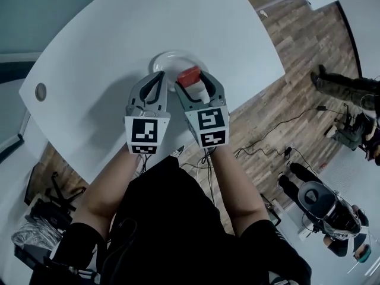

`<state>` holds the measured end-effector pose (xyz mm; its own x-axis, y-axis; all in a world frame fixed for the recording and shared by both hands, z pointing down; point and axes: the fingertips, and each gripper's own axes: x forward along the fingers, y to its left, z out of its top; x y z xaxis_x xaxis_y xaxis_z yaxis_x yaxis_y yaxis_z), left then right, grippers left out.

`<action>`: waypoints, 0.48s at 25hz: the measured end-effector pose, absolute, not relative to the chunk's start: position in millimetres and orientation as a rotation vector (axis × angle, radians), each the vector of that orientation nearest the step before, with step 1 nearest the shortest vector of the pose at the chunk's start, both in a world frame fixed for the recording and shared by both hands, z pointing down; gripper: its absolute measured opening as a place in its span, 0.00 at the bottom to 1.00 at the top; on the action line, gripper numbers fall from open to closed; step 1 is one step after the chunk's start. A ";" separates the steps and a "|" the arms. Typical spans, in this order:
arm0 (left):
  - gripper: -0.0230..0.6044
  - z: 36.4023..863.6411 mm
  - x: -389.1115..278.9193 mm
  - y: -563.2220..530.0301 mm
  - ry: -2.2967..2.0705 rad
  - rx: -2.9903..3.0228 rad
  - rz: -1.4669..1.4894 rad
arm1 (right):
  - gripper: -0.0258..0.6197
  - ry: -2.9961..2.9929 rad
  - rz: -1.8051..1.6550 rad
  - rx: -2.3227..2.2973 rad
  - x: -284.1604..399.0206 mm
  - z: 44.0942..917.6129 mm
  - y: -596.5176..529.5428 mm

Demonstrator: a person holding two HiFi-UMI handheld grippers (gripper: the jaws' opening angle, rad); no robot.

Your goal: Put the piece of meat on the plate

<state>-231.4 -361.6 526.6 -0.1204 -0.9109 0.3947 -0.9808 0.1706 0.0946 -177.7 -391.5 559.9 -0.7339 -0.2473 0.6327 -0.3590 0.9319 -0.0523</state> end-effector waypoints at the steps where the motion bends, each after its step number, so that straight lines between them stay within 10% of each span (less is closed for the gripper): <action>1: 0.04 528.1 -231.0 -363.1 -2.087 1.795 0.267 | 0.48 -2.415 0.232 0.416 -178.4 562.4 -391.4; 12: 0.04 546.5 -236.7 -371.7 -2.031 1.787 0.270 | 0.48 -2.252 0.238 0.374 -191.1 588.0 -389.8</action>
